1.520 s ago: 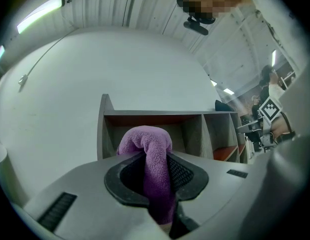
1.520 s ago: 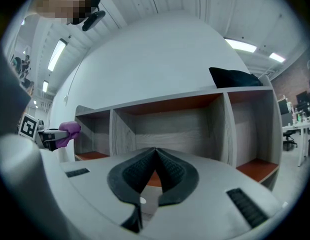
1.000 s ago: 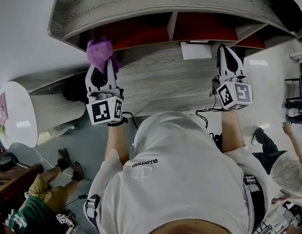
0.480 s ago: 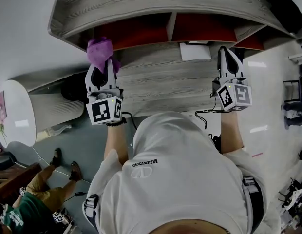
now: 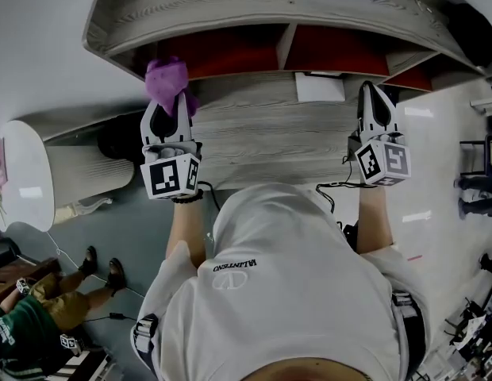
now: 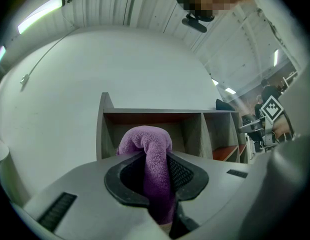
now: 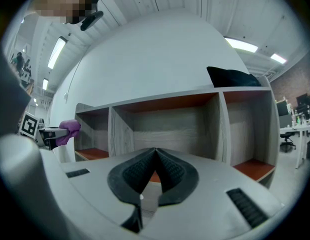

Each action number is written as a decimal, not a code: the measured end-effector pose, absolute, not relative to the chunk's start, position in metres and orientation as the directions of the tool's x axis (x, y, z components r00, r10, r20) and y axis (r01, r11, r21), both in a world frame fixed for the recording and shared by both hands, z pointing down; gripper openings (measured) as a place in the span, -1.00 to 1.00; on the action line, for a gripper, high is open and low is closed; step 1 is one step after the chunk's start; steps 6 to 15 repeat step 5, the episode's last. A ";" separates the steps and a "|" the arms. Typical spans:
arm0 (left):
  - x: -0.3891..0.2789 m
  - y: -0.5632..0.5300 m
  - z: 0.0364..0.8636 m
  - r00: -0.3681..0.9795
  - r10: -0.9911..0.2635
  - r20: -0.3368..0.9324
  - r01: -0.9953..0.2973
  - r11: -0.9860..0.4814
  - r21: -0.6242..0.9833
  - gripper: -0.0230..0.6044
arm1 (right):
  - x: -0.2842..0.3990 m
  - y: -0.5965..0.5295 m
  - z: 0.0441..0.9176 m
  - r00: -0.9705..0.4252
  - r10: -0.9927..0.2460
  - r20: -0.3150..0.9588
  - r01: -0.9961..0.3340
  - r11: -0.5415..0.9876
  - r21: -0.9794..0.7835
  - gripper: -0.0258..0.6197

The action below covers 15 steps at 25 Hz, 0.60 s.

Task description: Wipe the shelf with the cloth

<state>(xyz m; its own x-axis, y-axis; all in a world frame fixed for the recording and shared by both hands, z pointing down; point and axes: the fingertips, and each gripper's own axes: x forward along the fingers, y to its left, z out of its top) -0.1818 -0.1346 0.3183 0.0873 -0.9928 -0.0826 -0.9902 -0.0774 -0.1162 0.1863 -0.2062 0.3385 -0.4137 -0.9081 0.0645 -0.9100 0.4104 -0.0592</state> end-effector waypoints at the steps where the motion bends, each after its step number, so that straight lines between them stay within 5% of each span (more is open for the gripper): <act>1: -0.182 -0.135 0.319 0.087 -0.993 -0.081 -0.990 -0.077 -0.116 -0.67 | 0.186 -0.207 0.339 -0.415 -0.908 0.066 -0.910 0.411 -0.059 -0.93; 15: -0.183 -0.137 0.321 0.086 -0.993 -0.079 -0.991 -0.077 -0.112 -0.68 | 0.185 -0.209 0.341 -0.417 -0.906 0.069 -0.909 0.413 -0.059 -0.93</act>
